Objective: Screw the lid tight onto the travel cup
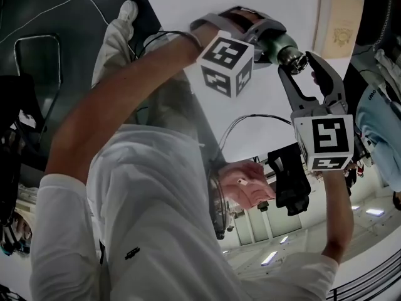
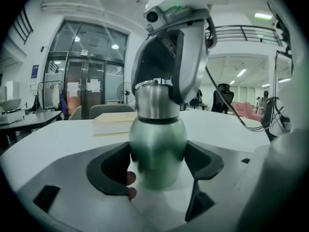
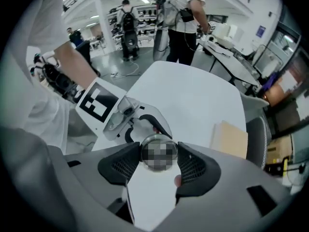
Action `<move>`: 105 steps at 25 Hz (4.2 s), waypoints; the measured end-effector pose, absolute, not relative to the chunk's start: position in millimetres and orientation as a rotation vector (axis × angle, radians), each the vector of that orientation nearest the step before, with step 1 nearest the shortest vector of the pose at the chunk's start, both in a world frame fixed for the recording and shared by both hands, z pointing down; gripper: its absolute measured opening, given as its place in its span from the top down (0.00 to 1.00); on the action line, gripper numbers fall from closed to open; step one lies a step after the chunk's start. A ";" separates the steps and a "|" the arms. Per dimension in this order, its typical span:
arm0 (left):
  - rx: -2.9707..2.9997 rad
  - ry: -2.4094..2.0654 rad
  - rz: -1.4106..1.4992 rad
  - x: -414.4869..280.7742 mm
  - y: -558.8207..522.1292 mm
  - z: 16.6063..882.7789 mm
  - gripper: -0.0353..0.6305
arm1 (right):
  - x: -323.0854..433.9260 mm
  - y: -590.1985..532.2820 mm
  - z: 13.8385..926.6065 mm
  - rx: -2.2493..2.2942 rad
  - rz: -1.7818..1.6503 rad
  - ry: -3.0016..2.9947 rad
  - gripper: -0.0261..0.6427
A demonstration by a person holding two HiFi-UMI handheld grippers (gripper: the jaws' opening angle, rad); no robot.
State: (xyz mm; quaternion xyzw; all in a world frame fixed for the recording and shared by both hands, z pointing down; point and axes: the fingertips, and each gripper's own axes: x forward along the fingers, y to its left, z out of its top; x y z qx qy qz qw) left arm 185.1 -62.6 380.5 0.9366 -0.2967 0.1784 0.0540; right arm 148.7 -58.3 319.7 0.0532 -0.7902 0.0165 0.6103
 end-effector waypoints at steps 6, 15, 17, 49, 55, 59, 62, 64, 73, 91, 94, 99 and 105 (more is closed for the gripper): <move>2.838 -0.902 0.544 184.9 -62.0 381.0 0.42 | 154.8 -65.4 320.3 0.412 0.274 -1.797 0.61; 2.846 -0.892 0.561 185.6 -61.8 380.7 0.42 | 157.5 -63.3 319.6 0.499 0.393 -1.789 0.59; 2.845 -0.886 0.564 186.4 -60.8 380.5 0.42 | 157.8 -60.6 315.8 0.473 0.370 -1.811 0.56; 2.881 -0.812 0.564 187.8 -61.1 381.2 0.42 | 160.3 -41.1 327.0 -0.642 -0.528 -1.691 0.61; 2.884 -0.815 0.566 187.0 -61.0 380.4 0.42 | 154.2 -47.4 325.2 -0.284 -0.248 -1.823 0.61; 2.880 -0.818 0.572 187.3 -61.6 381.1 0.42 | 153.7 -52.1 326.1 -0.064 -0.089 -1.844 0.61; 2.875 -0.824 0.571 189.2 -63.1 382.3 0.42 | 156.2 -56.0 327.0 0.060 0.008 -1.844 0.61; 2.877 -0.822 0.568 188.7 -63.3 382.3 0.42 | 156.3 -57.7 327.0 0.151 0.081 -1.843 0.61; 2.881 -0.819 0.568 187.4 -62.7 381.7 0.42 | 160.0 -62.6 327.3 0.417 0.279 -1.815 0.61; 2.895 -0.777 0.565 188.5 -61.7 380.7 0.42 | 149.5 -44.5 295.7 -0.347 -0.305 -1.834 0.57; 2.903 -0.755 0.568 189.1 -61.4 381.0 0.42 | 154.0 -39.2 298.7 -0.549 -0.440 -1.770 0.57; 2.914 -0.728 0.571 189.9 -61.2 380.7 0.42 | 165.3 -35.6 312.7 -0.781 -0.563 -1.632 0.56; 2.930 -0.686 0.593 188.5 -61.3 378.9 0.42 | 162.9 -39.6 317.8 -0.827 -0.600 -1.584 0.60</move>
